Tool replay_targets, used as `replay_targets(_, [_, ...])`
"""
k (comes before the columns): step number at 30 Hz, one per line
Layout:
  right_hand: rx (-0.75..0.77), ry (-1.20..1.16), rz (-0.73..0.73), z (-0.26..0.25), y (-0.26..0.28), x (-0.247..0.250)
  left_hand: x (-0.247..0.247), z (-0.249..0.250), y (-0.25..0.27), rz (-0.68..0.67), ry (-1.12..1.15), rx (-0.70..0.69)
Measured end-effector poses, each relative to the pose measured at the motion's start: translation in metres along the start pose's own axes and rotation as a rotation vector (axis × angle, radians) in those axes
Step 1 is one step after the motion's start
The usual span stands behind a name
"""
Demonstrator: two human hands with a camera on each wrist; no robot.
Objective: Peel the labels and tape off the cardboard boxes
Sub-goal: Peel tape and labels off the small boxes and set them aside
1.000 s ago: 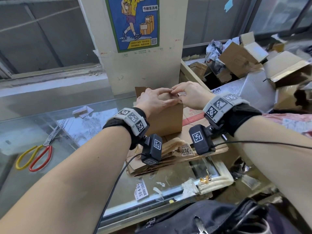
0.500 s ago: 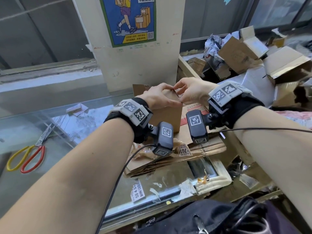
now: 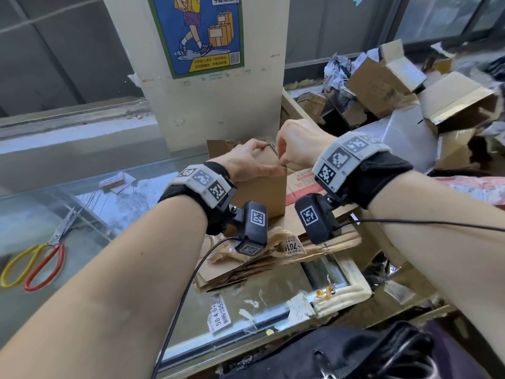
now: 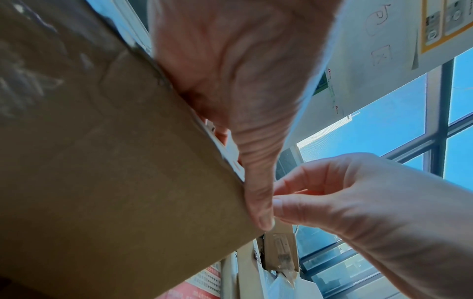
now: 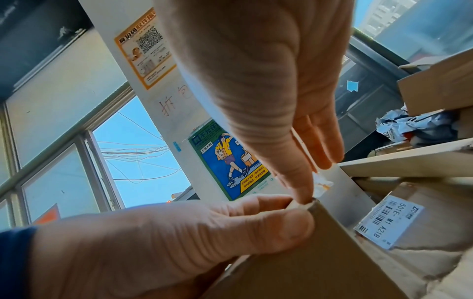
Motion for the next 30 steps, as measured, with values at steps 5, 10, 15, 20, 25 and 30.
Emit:
replay_targets(5, [0.026, 0.066, -0.072, -0.008, -0.001, 0.003, 0.000, 0.000, 0.005, 0.014, 0.025, -0.012])
replay_targets(10, [-0.098, -0.056, -0.187, -0.001, -0.010, -0.004, 0.000, -0.001, 0.006, 0.025, 0.021, -0.002])
replay_targets(15, [-0.334, -0.525, -0.404, 0.010, 0.002, -0.009, 0.001, 0.000, 0.003, 0.032, -0.022, 0.008])
replay_targets(20, [-0.373, -0.616, -0.403, 0.019, 0.001, -0.013, 0.006, 0.006, 0.003, -0.008, -0.053, -0.026])
replay_targets(25, [-0.112, -0.359, -0.345, 0.005, -0.014, -0.007, 0.017, 0.014, 0.013, -0.105, -0.134, -0.098])
replay_targets(30, [-0.110, -0.471, -0.462, 0.003, -0.013, 0.002, 0.039, 0.036, 0.025, -0.097, -0.268, -0.200])
Point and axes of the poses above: each hand's wrist, its own y-axis away from the middle knuckle, its own x-axis out of the back of the hand, z = x × y, the point moved 5 cm from there along -y, towards the middle knuckle
